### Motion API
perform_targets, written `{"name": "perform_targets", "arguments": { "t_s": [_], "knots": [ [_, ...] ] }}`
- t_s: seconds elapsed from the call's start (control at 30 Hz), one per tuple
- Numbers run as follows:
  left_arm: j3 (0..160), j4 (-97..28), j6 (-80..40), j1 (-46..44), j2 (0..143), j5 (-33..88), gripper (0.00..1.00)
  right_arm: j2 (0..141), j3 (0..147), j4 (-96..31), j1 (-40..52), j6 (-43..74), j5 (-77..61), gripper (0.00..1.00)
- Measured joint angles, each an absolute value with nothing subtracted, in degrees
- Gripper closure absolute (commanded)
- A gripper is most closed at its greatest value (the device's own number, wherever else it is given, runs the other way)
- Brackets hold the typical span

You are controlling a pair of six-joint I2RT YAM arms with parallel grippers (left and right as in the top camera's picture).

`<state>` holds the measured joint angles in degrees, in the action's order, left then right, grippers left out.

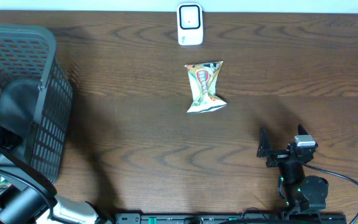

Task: Scan the item barcode
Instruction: 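Reach the left gripper into the basket and grasp the green tissue pack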

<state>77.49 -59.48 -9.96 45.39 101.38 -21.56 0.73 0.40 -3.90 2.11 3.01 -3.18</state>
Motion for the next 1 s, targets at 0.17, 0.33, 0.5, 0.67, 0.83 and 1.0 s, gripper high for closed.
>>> {"name": "perform_targets", "arguments": {
  "t_s": [0.17, 0.33, 0.5, 0.67, 0.83, 1.0],
  "knots": [
    [77.5, -58.9, -9.1, 46.6, 101.4, -22.4, 0.18, 0.7, 0.4, -3.9, 2.1, 3.0, -3.2, 0.01],
    [77.5, -58.4, -9.0, 47.7, 101.4, -22.7, 0.18, 0.7, 0.4, -3.9, 2.1, 3.0, -3.2, 0.01],
    [77.5, -57.2, -9.0, 47.8, 101.4, -22.7, 0.19, 0.7, 0.4, -3.9, 2.1, 3.0, -3.2, 0.01],
    [77.1, -55.3, -9.0, 47.8, 101.4, -22.7, 0.19, 0.7, 0.4, -3.9, 2.1, 3.0, -3.2, 0.01],
    [74.4, -52.3, -8.9, 47.8, 101.4, -22.7, 0.22, 0.7, 0.4, -3.9, 2.1, 3.0, -3.2, 0.01],
    [70.0, -49.0, -9.0, 47.8, 101.4, -22.9, 0.26, 0.7, 0.4, -3.9, 2.1, 3.0, -3.2, 0.01]
  ]
}}
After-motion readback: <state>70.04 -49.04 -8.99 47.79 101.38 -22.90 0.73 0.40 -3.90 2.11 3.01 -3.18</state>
